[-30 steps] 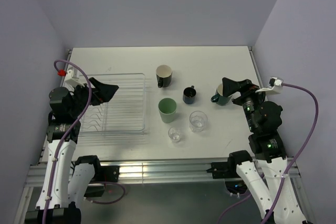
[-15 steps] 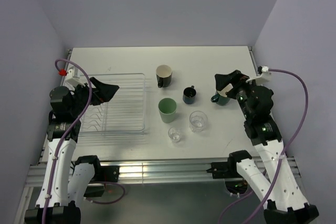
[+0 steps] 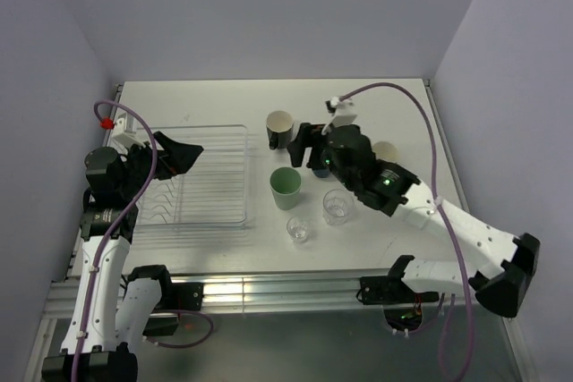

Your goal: Load the cups into the dish rack

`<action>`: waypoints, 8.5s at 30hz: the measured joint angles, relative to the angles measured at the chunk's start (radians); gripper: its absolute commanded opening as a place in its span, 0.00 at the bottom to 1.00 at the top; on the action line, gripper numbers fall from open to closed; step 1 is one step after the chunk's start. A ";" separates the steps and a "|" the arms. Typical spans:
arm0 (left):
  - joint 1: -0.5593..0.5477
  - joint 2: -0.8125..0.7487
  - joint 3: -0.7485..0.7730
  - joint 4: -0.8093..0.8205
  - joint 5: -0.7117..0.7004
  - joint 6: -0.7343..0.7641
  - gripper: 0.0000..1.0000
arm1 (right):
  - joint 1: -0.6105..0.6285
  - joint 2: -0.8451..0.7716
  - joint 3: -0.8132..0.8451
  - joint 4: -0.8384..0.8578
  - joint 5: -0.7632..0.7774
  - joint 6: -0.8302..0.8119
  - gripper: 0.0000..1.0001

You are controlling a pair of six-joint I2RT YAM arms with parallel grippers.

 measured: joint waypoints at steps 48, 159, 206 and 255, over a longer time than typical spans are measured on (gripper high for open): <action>-0.002 0.005 0.000 -0.005 -0.020 0.006 0.99 | 0.294 0.602 0.229 -0.210 0.241 0.004 0.41; -0.344 0.300 0.603 -0.241 -0.365 0.069 0.00 | -0.131 -0.159 -0.141 0.259 -0.166 0.352 0.66; -0.520 1.123 0.760 -0.552 -0.840 0.173 0.34 | -0.131 -0.186 -0.027 -0.047 -0.099 0.166 0.67; -0.528 0.476 0.854 -0.574 -0.822 0.146 0.99 | -0.131 0.896 0.807 -0.164 -0.042 -0.147 0.59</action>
